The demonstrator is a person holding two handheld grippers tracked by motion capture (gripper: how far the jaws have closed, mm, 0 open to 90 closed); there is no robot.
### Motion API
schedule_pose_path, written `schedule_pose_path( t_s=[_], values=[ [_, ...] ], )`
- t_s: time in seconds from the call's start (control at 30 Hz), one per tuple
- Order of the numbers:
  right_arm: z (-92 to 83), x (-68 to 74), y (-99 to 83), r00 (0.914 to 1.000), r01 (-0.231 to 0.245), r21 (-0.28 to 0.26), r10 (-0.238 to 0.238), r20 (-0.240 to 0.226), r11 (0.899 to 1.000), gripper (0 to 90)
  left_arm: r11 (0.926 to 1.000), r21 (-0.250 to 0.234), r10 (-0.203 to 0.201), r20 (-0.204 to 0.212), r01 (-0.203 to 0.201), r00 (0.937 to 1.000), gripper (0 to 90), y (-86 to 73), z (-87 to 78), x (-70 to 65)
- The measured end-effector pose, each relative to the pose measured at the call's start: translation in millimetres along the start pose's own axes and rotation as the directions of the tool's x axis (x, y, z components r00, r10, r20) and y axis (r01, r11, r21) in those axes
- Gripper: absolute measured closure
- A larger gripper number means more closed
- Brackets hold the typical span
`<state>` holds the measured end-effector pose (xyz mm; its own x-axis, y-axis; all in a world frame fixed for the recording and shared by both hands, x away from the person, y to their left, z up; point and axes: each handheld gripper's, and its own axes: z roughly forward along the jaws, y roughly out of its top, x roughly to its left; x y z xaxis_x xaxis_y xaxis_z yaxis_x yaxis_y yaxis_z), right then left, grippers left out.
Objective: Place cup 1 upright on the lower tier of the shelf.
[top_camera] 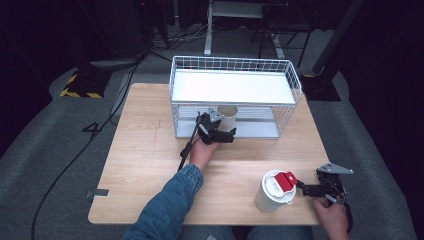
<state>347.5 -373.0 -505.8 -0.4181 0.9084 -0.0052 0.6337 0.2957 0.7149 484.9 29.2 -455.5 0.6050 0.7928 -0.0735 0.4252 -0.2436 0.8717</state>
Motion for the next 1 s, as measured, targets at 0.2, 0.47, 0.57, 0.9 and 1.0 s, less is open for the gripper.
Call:
schedule_pose_path(
  t_s=[0.2,0.47,0.57,0.9,1.0],
  values=[
    [0.4,0.3,0.4,1.0000,-0.001,0.000,0.001,-0.002,1.000,1.5,0.9996,-0.011,0.025,0.011,-0.025,0.9996,0.1,-0.4,-22.7,-4.2],
    [0.4,0.3,0.4,1.0000,-0.001,0.000,0.001,-0.002,1.000,1.5,0.9990,-0.014,0.043,0.022,-0.042,0.9989,0.2,-2.4,-54.7,-3.5],
    [0.4,0.3,0.4,1.0000,-0.001,0.000,0.001,-0.002,1.000,1.6,0.9979,-0.001,0.064,0.017,-0.064,0.9978,0.3,-3.9,-65.7,-4.7],
    [0.4,0.2,0.4,1.0000,-0.001,0.000,0.001,-0.002,1.000,1.6,0.9980,0.005,0.062,0.029,-0.063,0.9976,0.7,-7.7,-102.9,-3.3],
    [0.4,0.3,0.4,1.0000,-0.001,0.000,0.001,-0.002,1.000,1.6,0.9973,0.000,0.073,0.016,-0.073,0.9972,0.8,-8.8,-112.7,-1.8]
  ],
)
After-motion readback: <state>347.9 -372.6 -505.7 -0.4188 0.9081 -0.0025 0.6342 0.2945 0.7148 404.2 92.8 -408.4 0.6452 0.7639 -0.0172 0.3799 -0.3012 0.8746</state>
